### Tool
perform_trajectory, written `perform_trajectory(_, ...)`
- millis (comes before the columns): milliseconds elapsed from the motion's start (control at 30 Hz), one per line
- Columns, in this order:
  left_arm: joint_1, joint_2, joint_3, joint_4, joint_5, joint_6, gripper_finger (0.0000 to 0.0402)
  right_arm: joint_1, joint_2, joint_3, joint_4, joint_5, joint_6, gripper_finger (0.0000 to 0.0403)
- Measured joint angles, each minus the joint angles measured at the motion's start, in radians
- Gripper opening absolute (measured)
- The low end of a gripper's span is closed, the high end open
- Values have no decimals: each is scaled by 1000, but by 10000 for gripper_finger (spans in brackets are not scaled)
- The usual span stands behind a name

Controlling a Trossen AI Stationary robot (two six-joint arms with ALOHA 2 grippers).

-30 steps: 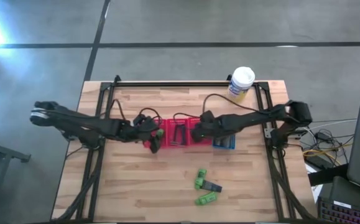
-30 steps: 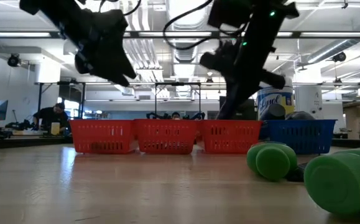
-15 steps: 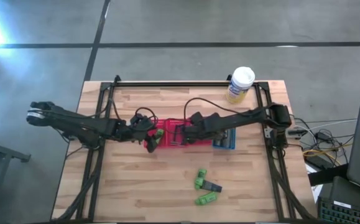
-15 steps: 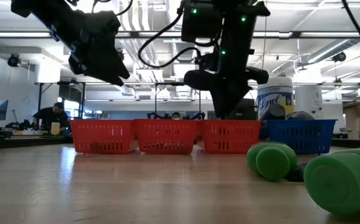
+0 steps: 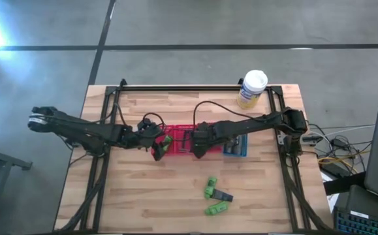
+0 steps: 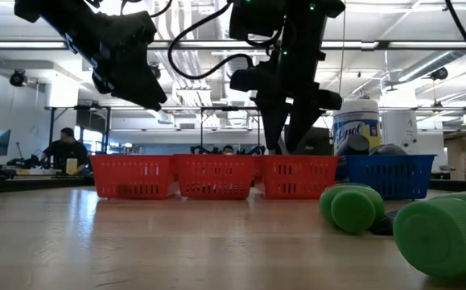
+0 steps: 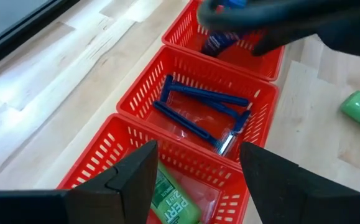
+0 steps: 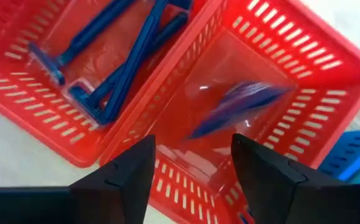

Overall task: Pick & Place Travel size toiletries
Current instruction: Put the blue shave cream into the right red bin

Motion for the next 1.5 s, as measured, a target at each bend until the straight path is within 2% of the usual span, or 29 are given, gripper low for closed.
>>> perform_trajectory(167, 0, 0, 0, 0, 0, 10, 231, 5, -38, -2, 8, -15, 15, 171)
perform_trajectory(233, 0, 1, 0, 0, 0, 11, 231, -1, -61, -1, 37, -121, -22, 160)
perform_trajectory(300, 2, 1, 0, 1, -1, 15, 231, -17, -61, 0, 52, -278, -35, 151)
perform_trajectory(367, 2, 1, 0, 1, -10, 20, 231, -27, -55, -7, 44, -333, -29, 143)
perform_trajectory(533, 2, 1, 0, 5, -23, 25, 231, -19, -85, -8, 17, -168, 23, 130)
perform_trajectory(667, 2, 1, 0, 6, -23, 26, 231, 5, -159, -8, -6, -146, -2, 129)
perform_trajectory(867, 2, 1, 0, 24, -23, 25, 231, 117, -220, -26, -170, -166, -94, 162)
perform_trajectory(967, 2, 1, -1, 29, -22, 25, 231, 195, -224, -60, -198, -164, -103, 189)
perform_trajectory(1233, 3, 1, -1, 32, 31, 25, 231, 407, -219, -141, -106, -154, -55, 253)
perform_trajectory(1400, 2, 1, -1, 32, 61, 22, 231, 528, -215, -177, -34, -147, -44, 281)
perform_trajectory(1500, 2, 1, -1, 32, 61, -25, 231, 588, -215, -218, 67, -146, -61, 294)
